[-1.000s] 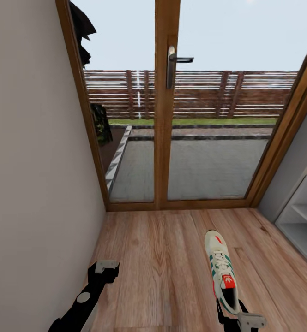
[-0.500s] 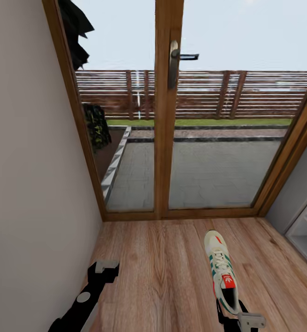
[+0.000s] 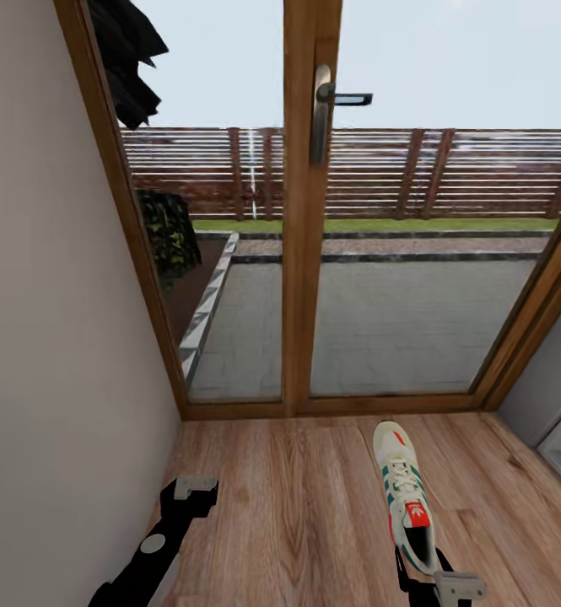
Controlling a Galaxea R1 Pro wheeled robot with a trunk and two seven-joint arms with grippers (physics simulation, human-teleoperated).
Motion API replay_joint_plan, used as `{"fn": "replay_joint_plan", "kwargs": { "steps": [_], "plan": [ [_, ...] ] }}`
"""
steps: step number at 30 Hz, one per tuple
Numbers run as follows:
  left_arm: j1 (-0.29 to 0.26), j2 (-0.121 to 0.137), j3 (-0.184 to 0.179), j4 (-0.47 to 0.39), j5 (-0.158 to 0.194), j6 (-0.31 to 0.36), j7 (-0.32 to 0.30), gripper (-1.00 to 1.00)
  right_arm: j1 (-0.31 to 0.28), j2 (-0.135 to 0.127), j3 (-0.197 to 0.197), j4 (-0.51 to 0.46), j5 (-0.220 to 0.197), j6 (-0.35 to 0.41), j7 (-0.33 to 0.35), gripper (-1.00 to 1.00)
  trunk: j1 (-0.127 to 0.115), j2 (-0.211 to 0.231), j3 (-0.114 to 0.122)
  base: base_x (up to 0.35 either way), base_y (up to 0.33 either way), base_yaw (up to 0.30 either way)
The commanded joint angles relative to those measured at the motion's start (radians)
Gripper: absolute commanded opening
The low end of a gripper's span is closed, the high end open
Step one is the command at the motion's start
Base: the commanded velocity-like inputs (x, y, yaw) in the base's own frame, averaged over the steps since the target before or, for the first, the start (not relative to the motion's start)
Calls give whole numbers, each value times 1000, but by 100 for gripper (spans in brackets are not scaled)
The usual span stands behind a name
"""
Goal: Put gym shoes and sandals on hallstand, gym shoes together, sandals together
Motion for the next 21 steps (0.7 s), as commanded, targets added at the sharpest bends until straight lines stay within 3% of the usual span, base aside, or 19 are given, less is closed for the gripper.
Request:
{"fn": "replay_joint_plan", "kwargs": {
  "steps": [1,11,21],
  "plan": [
    [-1,1,-4,1,1,-3,7,100,-1,0,3,0,-4,-3,0,-100,0,0,-1,49,0,0],
    [-1,0,-4,2,1,-4,6,100,-1,-1,2,1,-4,-3,0,-100,0,0,-1,67,0,-40],
    [-1,0,-4,3,0,-5,5,100,-1,-1,2,1,-4,-3,0,-100,0,0,-1,3,0,-238]
  ]
}}
